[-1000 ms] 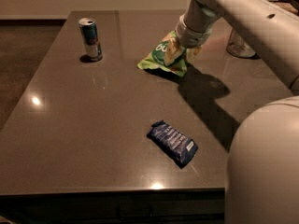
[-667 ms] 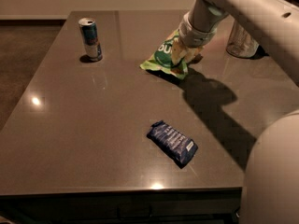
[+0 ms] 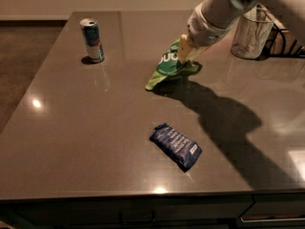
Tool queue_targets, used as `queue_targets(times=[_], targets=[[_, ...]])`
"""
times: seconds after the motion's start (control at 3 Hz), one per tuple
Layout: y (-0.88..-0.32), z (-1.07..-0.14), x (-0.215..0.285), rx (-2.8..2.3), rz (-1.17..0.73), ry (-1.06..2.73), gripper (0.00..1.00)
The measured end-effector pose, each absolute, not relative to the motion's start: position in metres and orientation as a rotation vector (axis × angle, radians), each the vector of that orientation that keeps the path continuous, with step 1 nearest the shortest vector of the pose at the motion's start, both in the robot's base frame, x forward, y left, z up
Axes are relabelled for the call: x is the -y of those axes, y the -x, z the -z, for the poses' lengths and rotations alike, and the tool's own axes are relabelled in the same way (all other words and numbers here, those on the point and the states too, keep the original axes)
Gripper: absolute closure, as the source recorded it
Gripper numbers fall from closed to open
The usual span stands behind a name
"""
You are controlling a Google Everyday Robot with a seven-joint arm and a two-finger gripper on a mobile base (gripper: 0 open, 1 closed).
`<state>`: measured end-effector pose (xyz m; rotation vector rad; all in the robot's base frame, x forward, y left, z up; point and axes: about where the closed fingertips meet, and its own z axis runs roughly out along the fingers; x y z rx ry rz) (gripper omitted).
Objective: Move green rice chip bag near rxbar blueberry
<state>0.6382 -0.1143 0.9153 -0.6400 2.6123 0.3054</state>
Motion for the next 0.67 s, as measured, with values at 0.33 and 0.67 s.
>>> queue_targets(times=[0.33,0.67], targets=[[-0.607,-0.931,0.108,-2.566,-0.389,0.738,1.00],[-0.577,-0.938,0.104,-2.541,-0.475,0.769,1.00]])
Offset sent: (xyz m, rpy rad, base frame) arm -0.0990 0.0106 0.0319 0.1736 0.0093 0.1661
